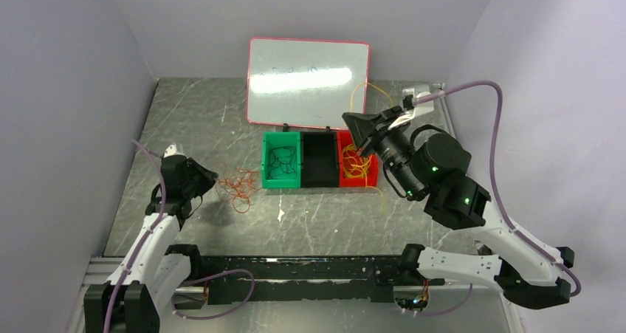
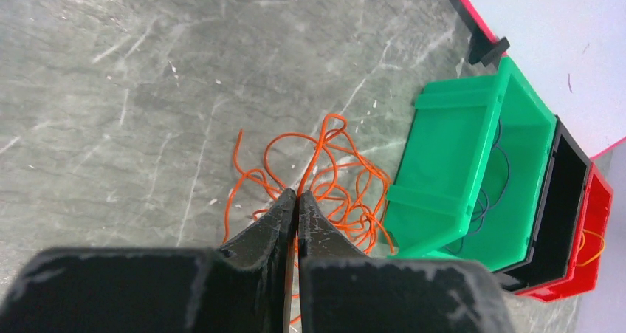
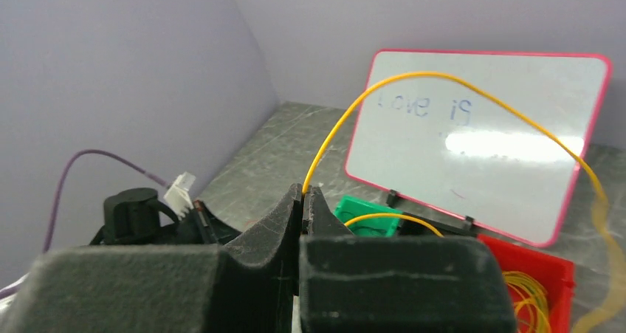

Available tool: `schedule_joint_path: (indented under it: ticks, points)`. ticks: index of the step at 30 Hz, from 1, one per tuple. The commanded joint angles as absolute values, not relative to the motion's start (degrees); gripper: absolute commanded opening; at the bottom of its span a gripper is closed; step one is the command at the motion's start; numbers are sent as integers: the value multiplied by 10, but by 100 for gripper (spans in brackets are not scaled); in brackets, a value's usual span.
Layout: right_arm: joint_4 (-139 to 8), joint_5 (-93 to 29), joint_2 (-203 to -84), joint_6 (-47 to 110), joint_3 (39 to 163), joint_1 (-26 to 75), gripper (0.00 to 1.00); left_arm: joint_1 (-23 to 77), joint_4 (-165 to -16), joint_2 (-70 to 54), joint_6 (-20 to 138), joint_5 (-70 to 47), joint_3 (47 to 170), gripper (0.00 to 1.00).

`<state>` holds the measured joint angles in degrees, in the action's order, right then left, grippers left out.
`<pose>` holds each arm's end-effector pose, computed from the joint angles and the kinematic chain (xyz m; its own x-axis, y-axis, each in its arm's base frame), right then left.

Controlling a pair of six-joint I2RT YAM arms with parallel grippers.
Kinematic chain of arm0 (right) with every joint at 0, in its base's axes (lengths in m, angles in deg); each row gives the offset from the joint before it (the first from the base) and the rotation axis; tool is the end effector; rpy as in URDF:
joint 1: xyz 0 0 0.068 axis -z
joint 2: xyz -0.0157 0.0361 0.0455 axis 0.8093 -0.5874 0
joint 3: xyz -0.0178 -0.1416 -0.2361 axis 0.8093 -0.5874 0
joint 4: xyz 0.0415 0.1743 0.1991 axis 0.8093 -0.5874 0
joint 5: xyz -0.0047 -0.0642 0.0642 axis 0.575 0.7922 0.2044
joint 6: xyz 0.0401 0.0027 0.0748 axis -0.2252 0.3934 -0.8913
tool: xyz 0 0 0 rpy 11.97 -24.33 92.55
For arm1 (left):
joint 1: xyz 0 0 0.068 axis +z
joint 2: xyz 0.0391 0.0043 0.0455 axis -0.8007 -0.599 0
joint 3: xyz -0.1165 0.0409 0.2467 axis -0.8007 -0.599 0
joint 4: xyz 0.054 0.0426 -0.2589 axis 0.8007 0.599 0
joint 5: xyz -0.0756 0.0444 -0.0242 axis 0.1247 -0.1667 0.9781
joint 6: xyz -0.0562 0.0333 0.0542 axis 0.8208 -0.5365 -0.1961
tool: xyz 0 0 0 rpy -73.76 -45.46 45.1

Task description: Untangle the cables

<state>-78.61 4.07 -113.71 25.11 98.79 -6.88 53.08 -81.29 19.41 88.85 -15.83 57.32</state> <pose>0.1300 0.1604 0.4928 -0.0573 0.3174 -0.9466 -0.5401 0.7875 0.2967 0.2160 -0.0055 0.1680 -0.4572 -0.6587 -0.5975 -0.3269 0.7493 -0.5759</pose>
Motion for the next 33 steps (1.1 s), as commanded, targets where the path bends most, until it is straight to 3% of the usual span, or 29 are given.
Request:
schedule_joint_path:
  ticks: [1,5,12,15,19,22,33]
  points:
    - [-826,90,-1121,270,989,-68,0,544,-794,205,881,-188,605,7]
    - [-838,90,-1115,271,985,-67,0,549,-757,225,868,-209,629,14]
    - [-874,100,-1138,288,1008,-67,0,551,-701,266,845,-219,669,56]
    - [-912,106,-1174,300,1052,-67,0,551,-676,275,825,-214,691,66]
    - [-930,120,-1203,326,1085,-65,0,551,-653,279,796,-191,727,71]
    - [-932,119,-1225,348,1109,-50,0,550,-646,282,773,-164,750,87]
    - [-893,-54,-1297,376,1145,144,0,551,-603,270,692,-101,810,87]
